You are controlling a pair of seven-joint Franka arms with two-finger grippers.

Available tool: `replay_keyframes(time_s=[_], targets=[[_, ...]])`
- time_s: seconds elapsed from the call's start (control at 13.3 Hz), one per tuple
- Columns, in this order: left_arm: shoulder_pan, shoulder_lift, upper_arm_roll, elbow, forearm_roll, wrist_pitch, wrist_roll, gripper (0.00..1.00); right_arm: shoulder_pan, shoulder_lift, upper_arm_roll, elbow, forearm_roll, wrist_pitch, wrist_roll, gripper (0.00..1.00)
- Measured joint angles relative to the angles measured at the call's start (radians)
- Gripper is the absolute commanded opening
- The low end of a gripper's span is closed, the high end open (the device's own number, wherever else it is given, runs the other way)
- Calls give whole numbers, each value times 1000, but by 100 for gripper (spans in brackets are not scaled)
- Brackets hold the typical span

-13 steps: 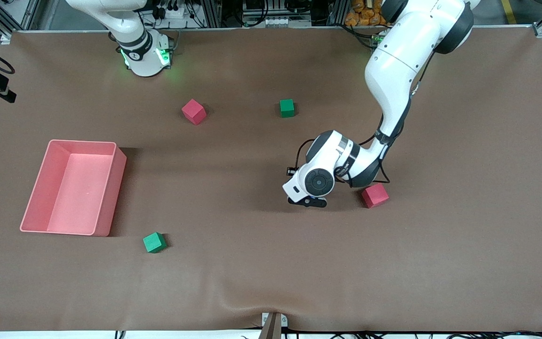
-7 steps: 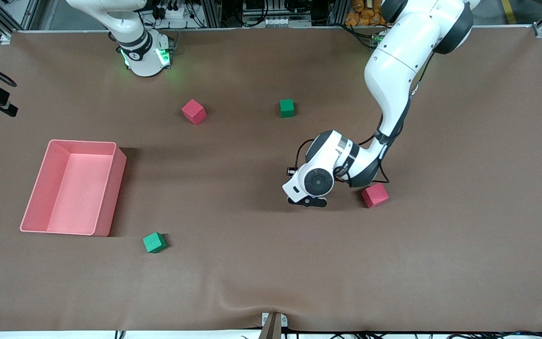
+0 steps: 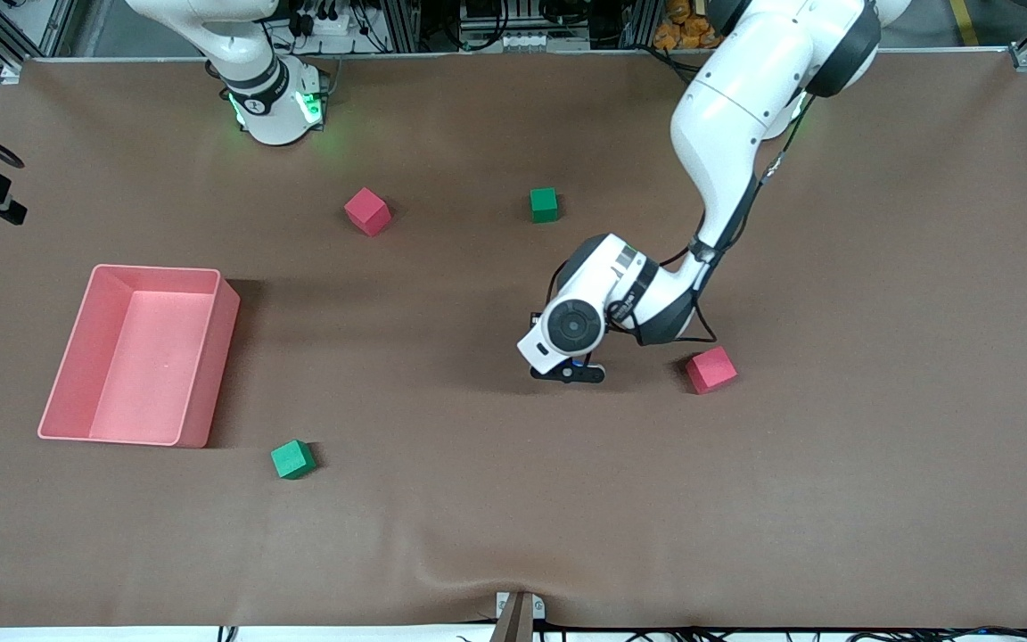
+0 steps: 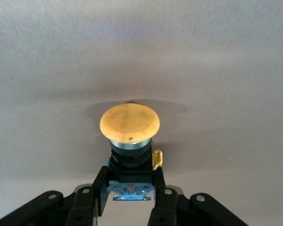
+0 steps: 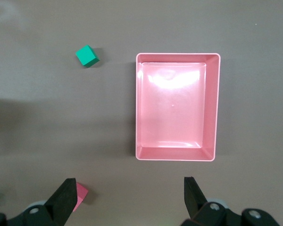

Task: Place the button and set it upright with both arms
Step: 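Lift the button with the left gripper and stand it upright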

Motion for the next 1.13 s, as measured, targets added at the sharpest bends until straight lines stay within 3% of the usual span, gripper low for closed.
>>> replay_keyframes(time_s=[0.38,0.75,1.13], targets=[[-83,-26,38,14,16,179,-269,0,-1,0,-1,-4,-3,0,0,100],[-148,-88,48,26,144,200,-508,0,-1,0,-1,-5,-3,0,0,100],[-311,-76,56,15,523,200,-1034,0,-1,0,-1,-5,-3,0,0,100]])
